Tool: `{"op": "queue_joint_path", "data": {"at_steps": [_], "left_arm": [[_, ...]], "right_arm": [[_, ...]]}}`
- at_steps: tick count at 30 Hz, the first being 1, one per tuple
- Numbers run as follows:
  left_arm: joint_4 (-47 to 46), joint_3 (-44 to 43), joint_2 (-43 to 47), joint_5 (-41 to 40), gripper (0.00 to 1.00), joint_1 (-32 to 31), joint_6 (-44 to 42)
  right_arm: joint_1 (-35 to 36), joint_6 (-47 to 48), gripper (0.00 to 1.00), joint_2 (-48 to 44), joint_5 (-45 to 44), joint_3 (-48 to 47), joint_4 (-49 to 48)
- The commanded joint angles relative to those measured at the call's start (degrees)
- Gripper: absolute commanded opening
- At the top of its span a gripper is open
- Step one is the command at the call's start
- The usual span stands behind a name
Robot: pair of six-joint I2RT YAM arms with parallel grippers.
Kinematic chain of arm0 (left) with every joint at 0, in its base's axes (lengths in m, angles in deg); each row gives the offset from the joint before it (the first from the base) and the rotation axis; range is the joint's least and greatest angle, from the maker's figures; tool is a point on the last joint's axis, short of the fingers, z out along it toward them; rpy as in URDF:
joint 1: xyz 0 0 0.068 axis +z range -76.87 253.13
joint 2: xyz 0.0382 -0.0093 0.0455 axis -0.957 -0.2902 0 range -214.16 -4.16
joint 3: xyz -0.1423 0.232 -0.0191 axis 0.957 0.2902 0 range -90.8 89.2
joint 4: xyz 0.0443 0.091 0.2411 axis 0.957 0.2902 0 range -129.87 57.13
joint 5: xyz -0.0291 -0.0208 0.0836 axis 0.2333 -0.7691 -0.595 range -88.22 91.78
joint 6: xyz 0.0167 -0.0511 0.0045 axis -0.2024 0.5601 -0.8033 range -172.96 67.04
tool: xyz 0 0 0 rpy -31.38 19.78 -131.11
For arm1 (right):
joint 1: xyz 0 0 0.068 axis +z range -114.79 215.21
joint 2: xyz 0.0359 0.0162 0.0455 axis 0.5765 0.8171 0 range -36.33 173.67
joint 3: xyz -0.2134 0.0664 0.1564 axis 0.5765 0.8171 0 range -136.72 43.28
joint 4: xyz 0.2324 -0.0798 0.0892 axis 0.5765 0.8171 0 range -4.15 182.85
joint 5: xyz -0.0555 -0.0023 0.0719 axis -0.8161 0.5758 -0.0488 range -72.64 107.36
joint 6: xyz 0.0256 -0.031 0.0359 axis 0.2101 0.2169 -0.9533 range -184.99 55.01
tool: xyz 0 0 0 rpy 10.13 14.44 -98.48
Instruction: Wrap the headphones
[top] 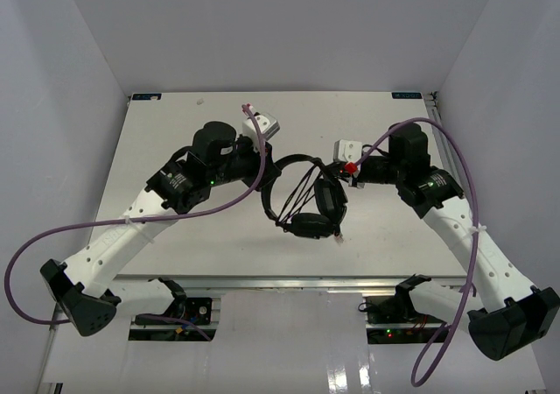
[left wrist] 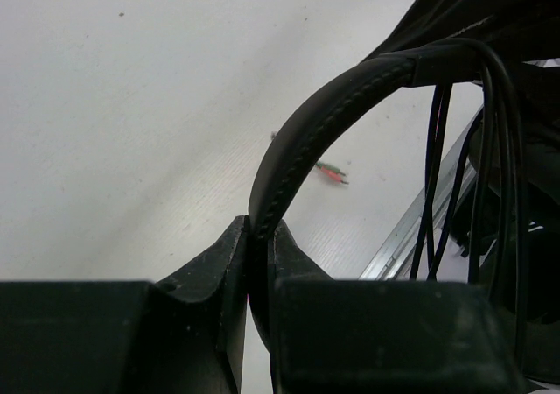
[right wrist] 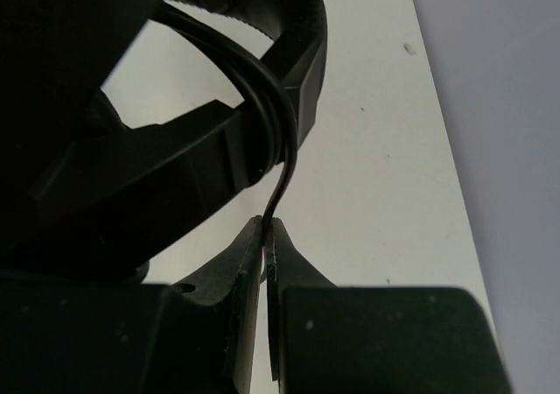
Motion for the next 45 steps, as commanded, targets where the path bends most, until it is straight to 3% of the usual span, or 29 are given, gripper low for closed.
{"op": "queue_joint_path", "data": {"at_steps": [1,6,7,8,11,15,26,37,45], "left_arm": [[-2.7,-5.7,0.6,0.6,0.0,-1.3,5.6],[-1.9,-8.4,-1.1,-3.9,0.0,-2.8,7.5],[-1.6,-9.1,-1.6,-4.2,0.0,-3.0,7.8],[-1.5,-10.0,-2.0,-4.6,0.0,-3.3,7.9],[-1.0,-11.5,-2.7,-5.5,0.0,-4.0,7.9],[-0.9,-13.8,-2.9,-6.0,0.0,-4.6,8.2],[-0.3,-19.9,-4.0,-7.1,0.0,-5.0,9.9],[-0.5,-23.9,-4.1,-8.0,0.0,-5.1,12.1],[-1.5,-25.6,-4.6,-8.3,0.0,-5.2,13.3]], "right_arm": [[-2.0,-11.4,0.08,-0.2,12.5,1.9,-6.0],[-2.9,-14.8,0.14,-0.8,15.9,3.8,-8.6],[-3.1,-15.7,0.2,-0.8,16.6,4.2,-9.3],[-3.4,-17.4,0.35,-0.7,17.1,4.5,-9.9],[-4.5,-20.5,0.55,-0.5,18.9,6.3,-12.8],[-5.2,-25.5,0.68,-0.3,20.2,10.8,-19.0],[-8.0,-35.1,0.75,2.8,26.7,18.1,-38.1],[-8.7,-45.3,0.75,4.6,29.7,22.9,-51.5],[-8.7,-58.5,0.73,6.9,31.1,25.2,-66.0]]}}
